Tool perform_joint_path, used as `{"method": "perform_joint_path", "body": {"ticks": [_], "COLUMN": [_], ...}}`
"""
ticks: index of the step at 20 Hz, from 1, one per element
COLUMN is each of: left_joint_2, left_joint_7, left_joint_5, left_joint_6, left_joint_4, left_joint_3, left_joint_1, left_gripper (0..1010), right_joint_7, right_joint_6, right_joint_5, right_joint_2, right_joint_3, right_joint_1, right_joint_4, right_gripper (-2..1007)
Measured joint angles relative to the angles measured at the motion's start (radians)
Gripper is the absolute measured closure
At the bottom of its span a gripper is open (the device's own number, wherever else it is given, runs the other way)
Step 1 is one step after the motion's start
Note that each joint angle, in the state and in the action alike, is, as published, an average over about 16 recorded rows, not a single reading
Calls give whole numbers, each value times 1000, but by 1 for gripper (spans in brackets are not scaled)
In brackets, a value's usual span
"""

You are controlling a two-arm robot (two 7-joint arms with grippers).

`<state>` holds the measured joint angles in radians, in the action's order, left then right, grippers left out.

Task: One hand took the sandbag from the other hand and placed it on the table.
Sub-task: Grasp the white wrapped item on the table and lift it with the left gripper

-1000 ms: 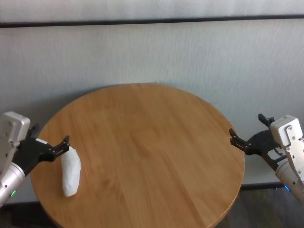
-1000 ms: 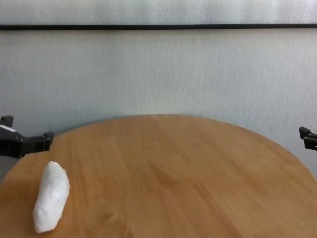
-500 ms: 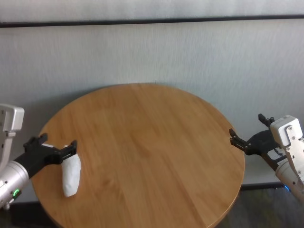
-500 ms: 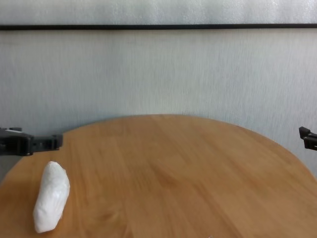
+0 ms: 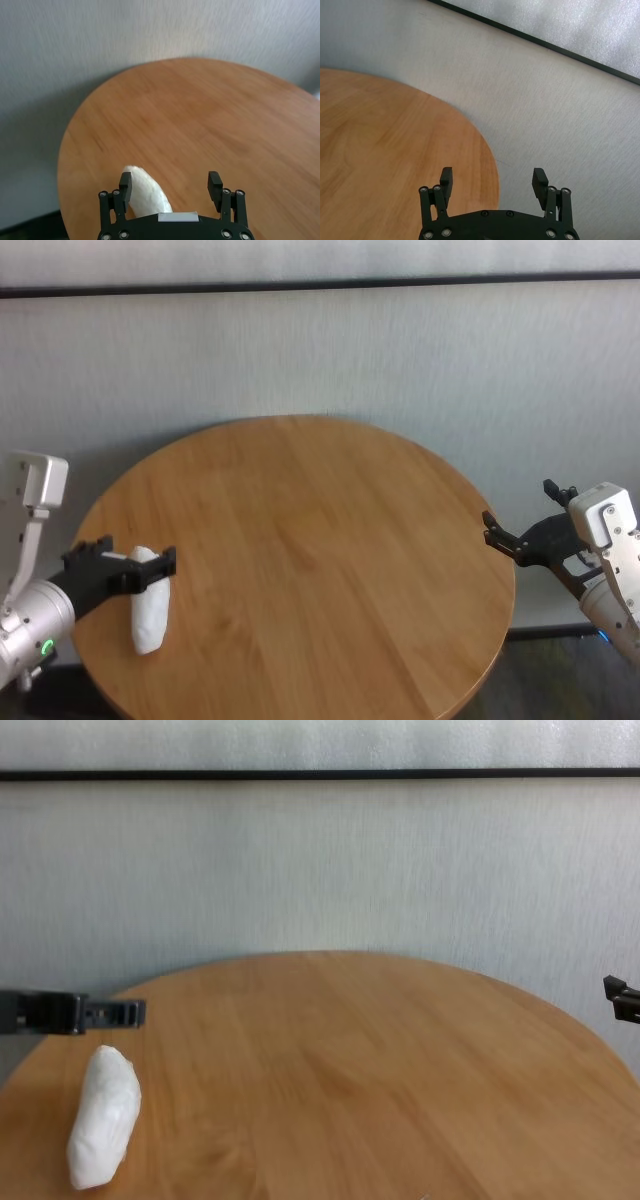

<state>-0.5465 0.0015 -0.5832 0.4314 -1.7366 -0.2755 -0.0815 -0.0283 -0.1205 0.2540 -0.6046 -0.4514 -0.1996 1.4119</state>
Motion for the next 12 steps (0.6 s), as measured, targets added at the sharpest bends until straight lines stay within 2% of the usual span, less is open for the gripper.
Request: {"method": "perform_joint_path", "body": {"ticks": [7, 12], "left_joint_2": [29, 50], "left_joint_7": [79, 120], "left_joint_5": [17, 46], "left_joint_6": [144, 215], "left_joint_4": [-43, -47], "left_joint_3": [-5, -23], "left_joint_1": [-1, -13], "left_gripper": [8, 8], "right_joint_7": [0, 0], "right_joint_6": [0, 0], "right_joint_5": [0, 0], "right_joint_2": [0, 0], "right_joint_3": [0, 0], "right_joint_1": [0, 0], "right_joint_4": [0, 0], "right_gripper": [5, 5]}}
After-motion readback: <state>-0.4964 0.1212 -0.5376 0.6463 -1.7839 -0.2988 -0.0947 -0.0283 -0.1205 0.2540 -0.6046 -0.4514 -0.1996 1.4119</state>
